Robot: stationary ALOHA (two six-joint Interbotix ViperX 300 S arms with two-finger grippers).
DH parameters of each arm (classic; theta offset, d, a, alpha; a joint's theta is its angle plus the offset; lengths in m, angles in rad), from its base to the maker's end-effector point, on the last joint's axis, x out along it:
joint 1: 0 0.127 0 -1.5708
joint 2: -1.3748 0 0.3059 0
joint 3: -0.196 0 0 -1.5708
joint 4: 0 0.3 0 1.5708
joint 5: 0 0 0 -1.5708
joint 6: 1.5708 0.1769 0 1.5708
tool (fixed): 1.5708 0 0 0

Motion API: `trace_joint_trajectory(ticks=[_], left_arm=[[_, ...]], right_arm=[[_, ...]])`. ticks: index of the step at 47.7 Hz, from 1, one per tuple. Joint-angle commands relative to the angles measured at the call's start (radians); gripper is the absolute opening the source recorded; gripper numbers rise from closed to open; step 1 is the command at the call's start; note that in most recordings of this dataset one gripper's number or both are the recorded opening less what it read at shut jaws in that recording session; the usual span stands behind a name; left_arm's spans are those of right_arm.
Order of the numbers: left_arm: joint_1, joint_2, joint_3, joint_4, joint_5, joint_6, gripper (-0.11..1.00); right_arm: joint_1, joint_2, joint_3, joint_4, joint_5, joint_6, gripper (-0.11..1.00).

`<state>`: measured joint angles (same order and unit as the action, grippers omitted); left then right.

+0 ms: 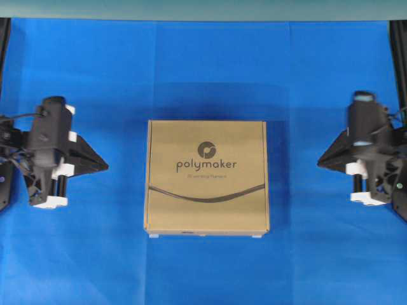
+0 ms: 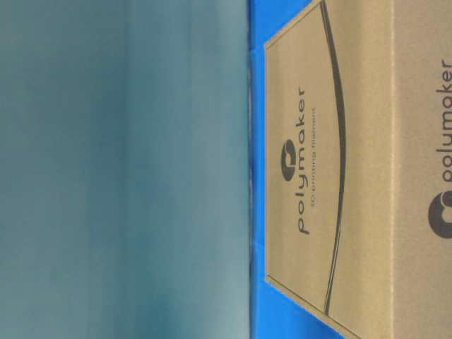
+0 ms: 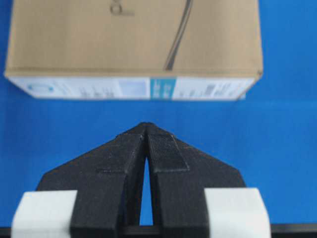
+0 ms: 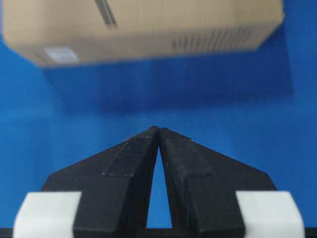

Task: Lift up the cardboard box by clamping it between your arms.
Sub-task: 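Raise both grippers and swing them inward toward the box sides, then press both grippers flat against the left and right box sides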

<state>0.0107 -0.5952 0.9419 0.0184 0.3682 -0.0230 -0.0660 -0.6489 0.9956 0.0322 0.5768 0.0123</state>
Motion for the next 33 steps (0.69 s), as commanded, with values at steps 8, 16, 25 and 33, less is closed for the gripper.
trace_joint_trajectory(ticks=[8,16,25,33], left_arm=[[0.026,0.084,-0.028,0.005,0.029,0.009,0.0],[0.029,0.13,-0.028,0.005,0.026,0.009,0.16],[0.038,0.199,-0.02,0.005,0.014,-0.005,0.71],[0.044,0.279,-0.035,0.005,-0.009,0.005,0.88]], right_arm=[[-0.003,0.117,-0.052,-0.005,0.021,-0.003,0.06],[-0.003,0.179,-0.054,-0.005,0.037,-0.006,0.3],[-0.003,0.236,-0.043,-0.014,0.043,-0.018,0.84],[-0.006,0.291,-0.029,-0.028,-0.018,-0.035,1.0]])
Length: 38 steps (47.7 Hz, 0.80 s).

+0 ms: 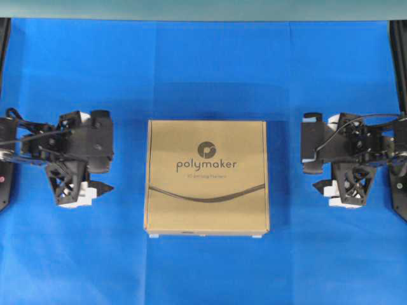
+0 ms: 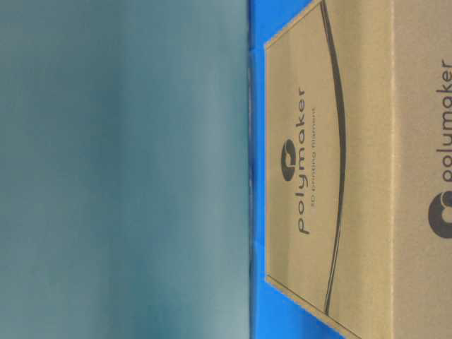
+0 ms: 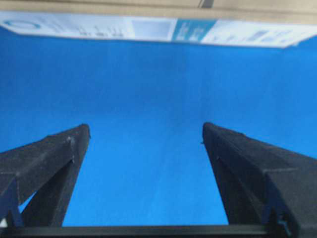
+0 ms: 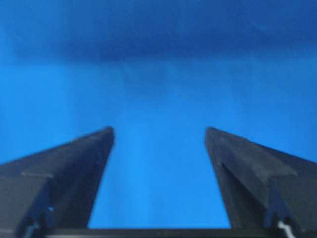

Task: Lift up the cardboard box by clamping it between your arms.
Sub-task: 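Press both grippers flat against the left and right box sides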

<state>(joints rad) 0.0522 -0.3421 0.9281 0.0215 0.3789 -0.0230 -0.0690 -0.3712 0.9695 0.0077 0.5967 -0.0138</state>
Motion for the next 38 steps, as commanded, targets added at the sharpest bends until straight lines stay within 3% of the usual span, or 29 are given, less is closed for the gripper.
trace_joint_trajectory(ticks=[1,16,38], left_arm=[[0.003,0.037,-0.025,0.002,-0.025,0.006,0.87],[0.023,0.161,-0.101,0.002,-0.06,0.006,0.88],[0.02,0.295,-0.179,0.002,-0.106,0.011,0.88]], right_arm=[[-0.005,0.023,0.0,-0.005,-0.055,-0.011,0.99],[-0.005,0.192,-0.034,-0.003,-0.273,-0.015,0.99],[0.005,0.339,-0.141,-0.003,-0.333,-0.023,0.99]])
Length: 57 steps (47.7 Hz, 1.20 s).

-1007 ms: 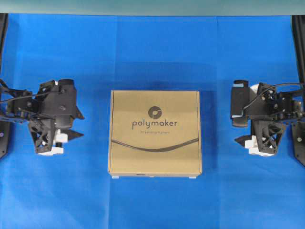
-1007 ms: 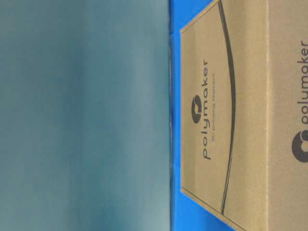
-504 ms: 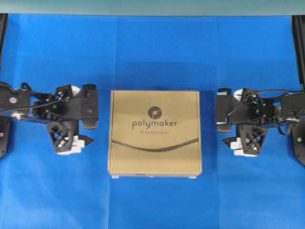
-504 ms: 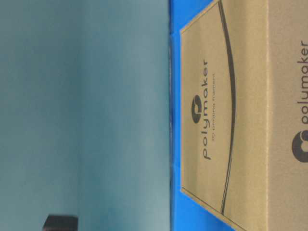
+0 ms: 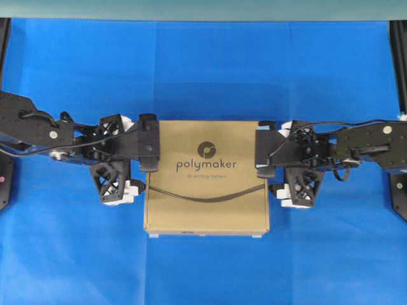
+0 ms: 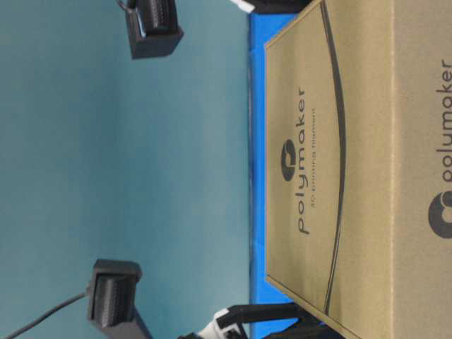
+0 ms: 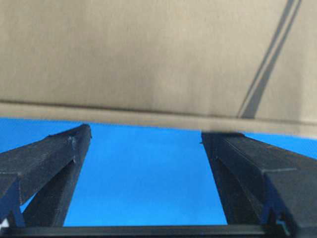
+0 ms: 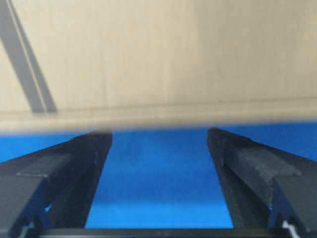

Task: Lift up the cardboard box by clamping it between your arms.
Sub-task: 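Press both grippers flat against the left and right box sides, then squeeze the box between both grippers and lift it upward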

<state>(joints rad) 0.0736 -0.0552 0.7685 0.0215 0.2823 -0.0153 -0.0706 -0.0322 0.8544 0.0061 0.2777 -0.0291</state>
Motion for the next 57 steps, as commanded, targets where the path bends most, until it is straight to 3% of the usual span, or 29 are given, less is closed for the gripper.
trace_joint_trajectory(ticks=[1,13,34,46,57], left_arm=[[-0.002,0.011,-0.02,0.002,-0.009,0.003,0.88],[0.003,0.015,-0.028,0.002,-0.009,0.006,0.88],[0.006,0.008,-0.063,0.002,0.002,0.032,0.87],[0.015,-0.072,-0.112,0.002,0.091,0.037,0.87],[0.015,-0.175,-0.206,0.002,0.264,0.038,0.87]], right_arm=[[0.006,0.003,-0.029,-0.002,-0.015,-0.008,0.99],[0.005,0.018,-0.058,-0.002,-0.061,-0.006,0.99],[0.006,0.015,-0.089,-0.002,-0.041,0.002,0.99],[0.006,-0.057,-0.153,-0.002,0.115,0.0,0.99],[0.005,-0.172,-0.239,-0.002,0.327,0.006,0.99]])
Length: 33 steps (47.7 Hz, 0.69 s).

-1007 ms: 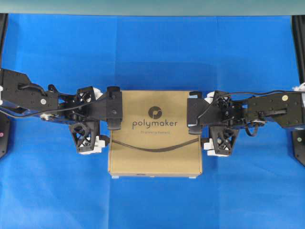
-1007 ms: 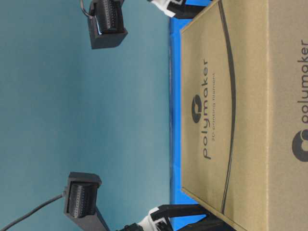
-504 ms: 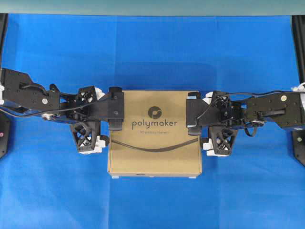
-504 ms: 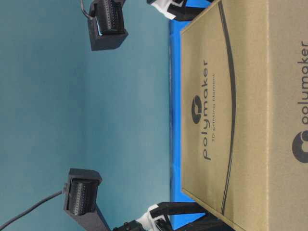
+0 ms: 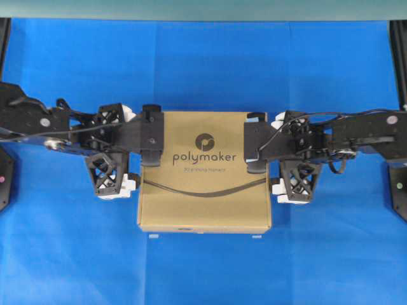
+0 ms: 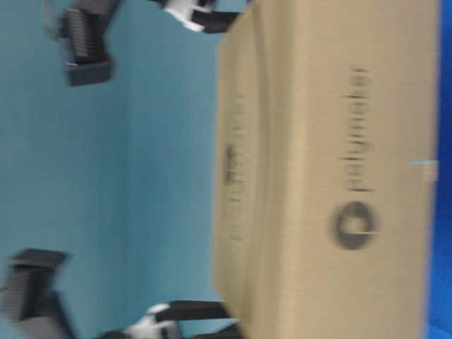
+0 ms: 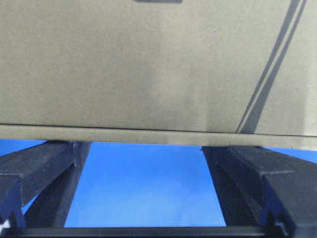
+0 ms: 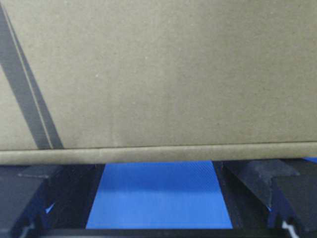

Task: Lift up the cardboard box by clamping it between your arms.
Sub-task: 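Squeeze the box between both grippers and lift it upward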

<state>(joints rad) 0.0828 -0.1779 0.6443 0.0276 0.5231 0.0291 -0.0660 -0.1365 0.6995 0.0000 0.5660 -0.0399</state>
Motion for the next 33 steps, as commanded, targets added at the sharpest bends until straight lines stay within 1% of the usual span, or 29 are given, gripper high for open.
trace_joint_trajectory(ticks=[1,9,16,24,33], left_arm=[[0.006,-0.06,-0.091,-0.005,0.038,-0.006,0.87],[0.006,-0.118,-0.173,-0.005,0.161,-0.006,0.87],[0.006,-0.153,-0.262,-0.005,0.258,-0.006,0.87],[0.006,-0.172,-0.393,-0.005,0.4,-0.006,0.87],[0.002,-0.149,-0.551,-0.005,0.575,-0.006,0.87]], right_arm=[[0.002,-0.077,-0.092,0.005,0.055,0.017,0.99],[0.002,-0.147,-0.161,0.006,0.169,0.018,0.99],[0.002,-0.189,-0.242,0.011,0.268,0.018,0.99],[0.0,-0.201,-0.359,0.02,0.402,0.026,0.99],[0.002,-0.187,-0.5,0.021,0.548,0.049,0.99]])
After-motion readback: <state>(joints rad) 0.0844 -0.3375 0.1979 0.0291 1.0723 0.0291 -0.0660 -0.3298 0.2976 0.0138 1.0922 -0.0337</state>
